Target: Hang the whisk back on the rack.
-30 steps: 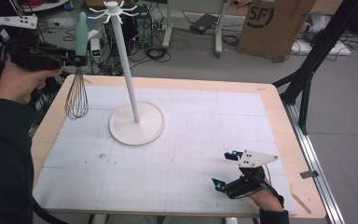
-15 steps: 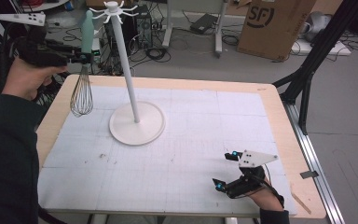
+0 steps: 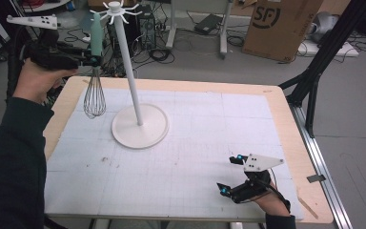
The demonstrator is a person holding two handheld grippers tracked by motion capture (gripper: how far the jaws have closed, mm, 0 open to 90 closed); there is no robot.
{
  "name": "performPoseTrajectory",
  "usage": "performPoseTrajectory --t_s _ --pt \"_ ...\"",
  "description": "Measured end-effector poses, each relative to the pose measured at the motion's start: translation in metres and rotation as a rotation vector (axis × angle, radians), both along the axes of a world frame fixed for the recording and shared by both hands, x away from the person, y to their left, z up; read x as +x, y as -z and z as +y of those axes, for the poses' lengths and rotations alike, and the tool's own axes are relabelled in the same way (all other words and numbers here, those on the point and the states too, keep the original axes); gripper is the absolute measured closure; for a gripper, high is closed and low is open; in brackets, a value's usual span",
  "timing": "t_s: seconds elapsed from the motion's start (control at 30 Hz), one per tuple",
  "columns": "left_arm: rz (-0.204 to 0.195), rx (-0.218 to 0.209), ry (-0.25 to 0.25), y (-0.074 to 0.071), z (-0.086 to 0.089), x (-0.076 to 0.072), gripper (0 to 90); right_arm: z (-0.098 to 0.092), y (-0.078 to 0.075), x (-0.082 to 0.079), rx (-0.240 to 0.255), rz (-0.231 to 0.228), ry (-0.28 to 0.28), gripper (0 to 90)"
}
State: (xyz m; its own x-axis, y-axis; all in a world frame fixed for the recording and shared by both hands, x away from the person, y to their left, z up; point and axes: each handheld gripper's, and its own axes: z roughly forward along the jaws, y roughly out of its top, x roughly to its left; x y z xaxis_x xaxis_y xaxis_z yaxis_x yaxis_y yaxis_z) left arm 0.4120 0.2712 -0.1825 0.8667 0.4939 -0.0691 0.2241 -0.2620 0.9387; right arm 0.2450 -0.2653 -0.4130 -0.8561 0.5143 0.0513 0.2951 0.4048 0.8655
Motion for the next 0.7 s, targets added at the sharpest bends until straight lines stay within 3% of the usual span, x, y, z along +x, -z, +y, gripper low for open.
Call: performPoseTrajectory --t_s 0.1,0.27,0.43,0.57,0.7 --pt "0.006 -0.004 -0.006 0.002 -0.001 0.0 67.6 -0.001 0.0 0.0 0.001 0.0 0.001 0.3" --pt "0.024 -0.02 0.004 0.005 0.0 0.0 56.6 -0.002 -0.002 0.0 0.007 -0.013 0.005 0.3" --pt "0.015 -0.043 0.009 0.014 0.004 -0.007 48.8 -0.002 -0.003 -0.001 0.014 -0.012 0.009 0.3" --pt "0.006 -0.049 0.027 0.025 0.005 -0.017 40.4 -0.003 -0.005 -0.001 0.021 -0.023 0.015 0.3" --pt "0.002 -0.062 0.08 0.036 0.005 -0.027 30.2 -0.004 -0.007 -0.001 0.04 -0.027 0.022 0.3"
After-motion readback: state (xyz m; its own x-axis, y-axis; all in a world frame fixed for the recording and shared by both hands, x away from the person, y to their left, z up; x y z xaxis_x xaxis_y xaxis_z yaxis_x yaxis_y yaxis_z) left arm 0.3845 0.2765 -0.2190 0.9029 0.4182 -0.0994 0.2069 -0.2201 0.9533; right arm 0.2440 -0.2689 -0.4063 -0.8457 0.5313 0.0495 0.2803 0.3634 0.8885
